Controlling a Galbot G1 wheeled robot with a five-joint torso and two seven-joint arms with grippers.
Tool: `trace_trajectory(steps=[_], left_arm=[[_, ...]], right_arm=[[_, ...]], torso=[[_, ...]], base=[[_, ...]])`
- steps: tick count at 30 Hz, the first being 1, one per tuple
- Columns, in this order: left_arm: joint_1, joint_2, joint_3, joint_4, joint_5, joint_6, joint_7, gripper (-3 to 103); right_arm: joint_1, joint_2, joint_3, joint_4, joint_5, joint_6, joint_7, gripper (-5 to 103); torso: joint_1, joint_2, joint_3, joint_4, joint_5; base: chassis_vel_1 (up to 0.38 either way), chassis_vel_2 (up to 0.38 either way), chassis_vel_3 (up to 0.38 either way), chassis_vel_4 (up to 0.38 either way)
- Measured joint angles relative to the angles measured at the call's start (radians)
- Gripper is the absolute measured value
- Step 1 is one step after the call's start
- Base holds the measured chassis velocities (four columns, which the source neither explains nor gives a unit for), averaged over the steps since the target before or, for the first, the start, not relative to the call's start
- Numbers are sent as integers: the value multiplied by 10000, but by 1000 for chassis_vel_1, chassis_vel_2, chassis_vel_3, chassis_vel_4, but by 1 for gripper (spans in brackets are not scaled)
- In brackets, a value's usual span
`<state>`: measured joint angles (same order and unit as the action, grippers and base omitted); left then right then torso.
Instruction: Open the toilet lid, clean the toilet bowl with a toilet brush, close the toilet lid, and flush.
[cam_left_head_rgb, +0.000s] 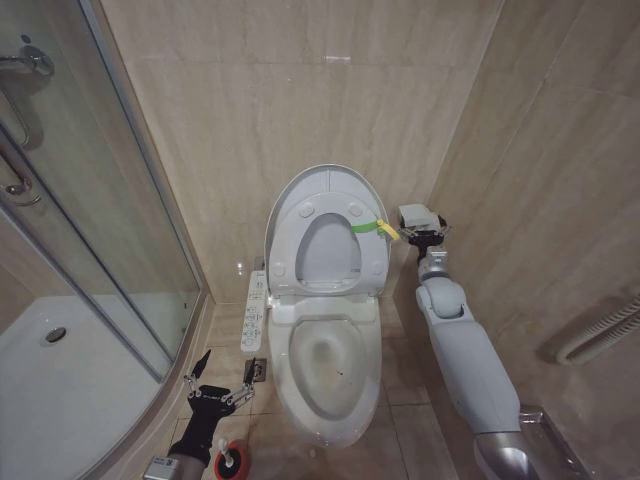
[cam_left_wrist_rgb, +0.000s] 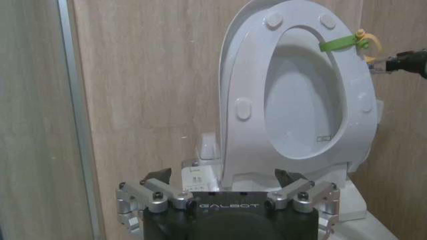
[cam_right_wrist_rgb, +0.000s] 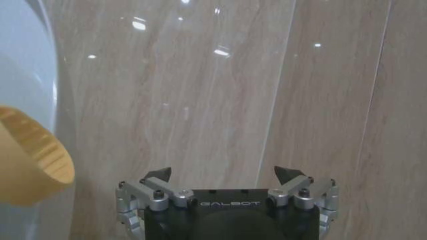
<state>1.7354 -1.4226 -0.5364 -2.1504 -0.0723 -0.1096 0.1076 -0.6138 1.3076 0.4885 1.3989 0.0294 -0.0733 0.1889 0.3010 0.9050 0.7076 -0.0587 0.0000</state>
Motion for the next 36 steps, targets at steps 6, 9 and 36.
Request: trace_trajectory(steps=[6, 9, 36], left_arm=[[0, 0, 0, 0, 0, 0, 0, 100], [0, 0, 0, 0, 0, 0, 0, 100], [0, 0, 0, 0, 0, 0, 0, 100]], right_arm=[[569, 364, -274, -726, -90, 167, 296, 100], [820, 518, -305, -1120, -238, 421, 397, 100], [1295, 329, -1032, -870, 1295, 158, 151, 100]], torso=[[1, -1, 1, 4, 1], [2, 0, 1, 3, 0], [2, 0, 0, 2, -1]], base=[[0, 0, 0, 0], [0, 0, 0, 0], [0, 0, 0, 0]])
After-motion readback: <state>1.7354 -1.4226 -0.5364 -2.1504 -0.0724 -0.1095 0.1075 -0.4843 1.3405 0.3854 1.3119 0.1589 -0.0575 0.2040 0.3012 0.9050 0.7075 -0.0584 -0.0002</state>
